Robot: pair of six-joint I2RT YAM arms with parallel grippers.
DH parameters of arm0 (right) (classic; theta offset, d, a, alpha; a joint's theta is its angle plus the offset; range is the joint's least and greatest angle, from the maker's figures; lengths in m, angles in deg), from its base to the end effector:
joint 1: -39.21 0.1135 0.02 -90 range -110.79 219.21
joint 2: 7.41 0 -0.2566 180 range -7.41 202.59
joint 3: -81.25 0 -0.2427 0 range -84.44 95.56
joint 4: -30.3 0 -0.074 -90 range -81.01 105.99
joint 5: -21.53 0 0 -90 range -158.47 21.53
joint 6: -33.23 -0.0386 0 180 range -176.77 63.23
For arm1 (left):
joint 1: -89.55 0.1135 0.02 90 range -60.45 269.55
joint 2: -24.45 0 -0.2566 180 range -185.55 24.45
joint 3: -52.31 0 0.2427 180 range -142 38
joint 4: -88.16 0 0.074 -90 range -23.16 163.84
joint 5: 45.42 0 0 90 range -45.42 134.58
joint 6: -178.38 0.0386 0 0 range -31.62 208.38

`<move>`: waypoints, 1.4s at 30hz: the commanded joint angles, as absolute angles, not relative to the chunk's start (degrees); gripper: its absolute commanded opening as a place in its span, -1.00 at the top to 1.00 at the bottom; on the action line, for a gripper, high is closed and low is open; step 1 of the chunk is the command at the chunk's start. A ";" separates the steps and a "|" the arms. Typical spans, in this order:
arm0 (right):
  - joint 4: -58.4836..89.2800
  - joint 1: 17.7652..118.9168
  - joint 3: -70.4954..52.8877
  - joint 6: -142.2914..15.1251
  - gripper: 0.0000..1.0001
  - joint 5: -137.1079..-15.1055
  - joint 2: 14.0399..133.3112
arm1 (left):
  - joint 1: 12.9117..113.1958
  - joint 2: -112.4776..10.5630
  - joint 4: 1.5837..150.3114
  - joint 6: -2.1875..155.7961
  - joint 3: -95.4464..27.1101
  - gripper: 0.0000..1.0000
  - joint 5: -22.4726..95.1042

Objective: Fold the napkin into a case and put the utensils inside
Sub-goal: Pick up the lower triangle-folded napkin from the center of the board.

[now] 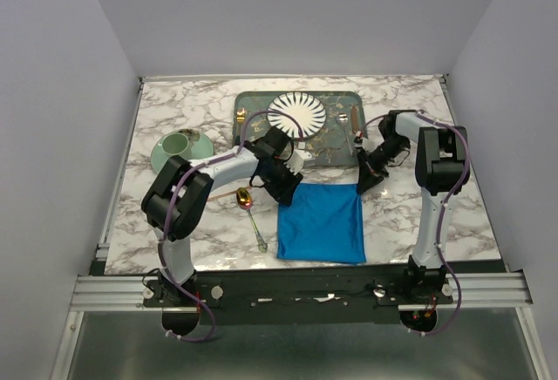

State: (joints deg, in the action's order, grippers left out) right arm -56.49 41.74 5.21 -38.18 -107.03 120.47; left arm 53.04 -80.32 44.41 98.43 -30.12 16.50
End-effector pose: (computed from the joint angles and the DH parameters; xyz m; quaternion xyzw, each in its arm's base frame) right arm 0.3612 0.0400 0.1202 0.1118 -0.9237 -0.3453 0.1226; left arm 0.2735 -0.2250 0.1706 0.4213 0.8520 -0.2770 0.1413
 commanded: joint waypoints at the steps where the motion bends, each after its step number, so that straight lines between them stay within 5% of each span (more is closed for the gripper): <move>1: -53.09 41.85 3.01 -40.24 0.83 -108.19 120.39 | 52.64 -84.97 41.85 99.37 -34.59 0.18 18.11; 3: -52.13 41.76 2.84 -40.68 0.99 -108.19 120.04 | 52.55 -87.07 40.98 99.37 -35.91 0.24 19.08; 15: -47.82 41.76 5.91 -43.50 0.99 -105.56 117.84 | 54.40 -92.71 36.84 103.41 -45.05 0.39 22.79; 25: -45.18 42.20 3.54 -36.47 0.99 -107.84 110.21 | 55.10 -80.33 41.32 98.23 -39.88 -0.36 13.73; 42: -36.83 53.45 -5.25 -21.79 0.99 -95.99 100.61 | 65.73 -71.71 43.96 88.65 -36.45 -0.55 12.94</move>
